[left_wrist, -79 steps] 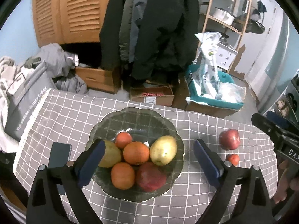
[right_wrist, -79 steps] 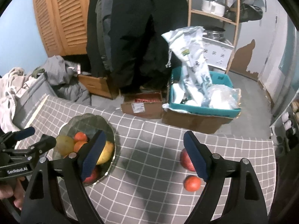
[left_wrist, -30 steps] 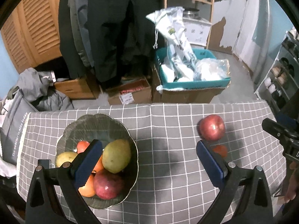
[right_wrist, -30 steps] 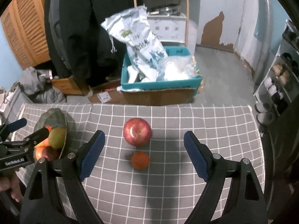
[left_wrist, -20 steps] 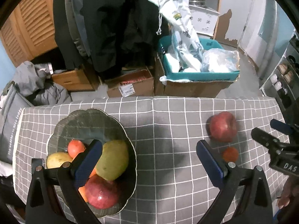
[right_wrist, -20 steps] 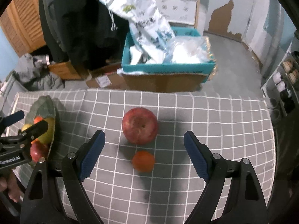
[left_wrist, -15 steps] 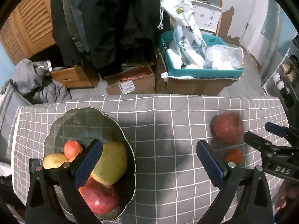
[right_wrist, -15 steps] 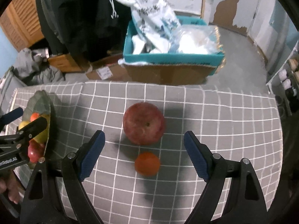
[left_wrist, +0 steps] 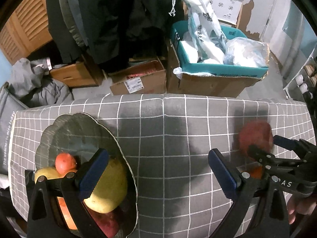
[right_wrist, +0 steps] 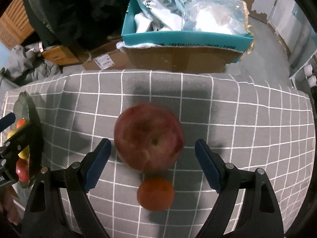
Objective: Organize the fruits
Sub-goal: 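Grasp the red apple with the right tool while the left tool grasps the small tangerine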
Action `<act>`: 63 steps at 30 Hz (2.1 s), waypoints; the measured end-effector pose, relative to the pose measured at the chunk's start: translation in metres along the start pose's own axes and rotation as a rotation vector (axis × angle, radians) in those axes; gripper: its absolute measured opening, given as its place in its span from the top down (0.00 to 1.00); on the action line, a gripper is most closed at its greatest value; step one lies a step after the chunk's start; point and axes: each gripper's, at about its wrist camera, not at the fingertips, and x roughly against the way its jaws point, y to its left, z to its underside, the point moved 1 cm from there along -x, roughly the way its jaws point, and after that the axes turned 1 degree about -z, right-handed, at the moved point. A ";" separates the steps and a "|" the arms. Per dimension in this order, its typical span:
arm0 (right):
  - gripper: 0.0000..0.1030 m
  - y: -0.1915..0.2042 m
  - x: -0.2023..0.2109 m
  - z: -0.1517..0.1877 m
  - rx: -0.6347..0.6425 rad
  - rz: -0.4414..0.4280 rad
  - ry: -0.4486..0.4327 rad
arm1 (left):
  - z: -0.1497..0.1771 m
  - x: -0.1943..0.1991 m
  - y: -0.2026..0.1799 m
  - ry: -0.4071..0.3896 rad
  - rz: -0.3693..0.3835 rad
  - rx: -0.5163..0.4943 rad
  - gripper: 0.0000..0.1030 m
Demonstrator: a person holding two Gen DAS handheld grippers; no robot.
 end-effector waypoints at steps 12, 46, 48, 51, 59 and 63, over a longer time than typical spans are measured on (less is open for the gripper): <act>0.28 0.002 -0.018 0.000 -0.012 -0.010 0.031 | -0.001 -0.007 -0.005 0.013 0.007 -0.009 0.02; 0.28 -0.107 0.073 0.079 -0.171 0.107 -0.123 | 0.034 0.008 -0.123 0.047 0.176 -0.192 0.02; 0.28 -0.111 0.073 0.082 -0.173 0.109 -0.122 | 0.038 0.006 -0.130 0.054 0.181 -0.206 0.02; 0.28 -0.118 0.073 0.088 -0.178 0.116 -0.119 | 0.043 0.002 -0.139 0.065 0.187 -0.225 0.02; 0.28 -0.133 0.069 0.101 -0.212 0.109 -0.107 | 0.056 -0.014 -0.159 0.116 0.213 -0.238 0.08; 0.28 -0.137 0.066 0.104 -0.218 0.110 -0.098 | 0.061 -0.022 -0.165 0.147 0.227 -0.241 0.20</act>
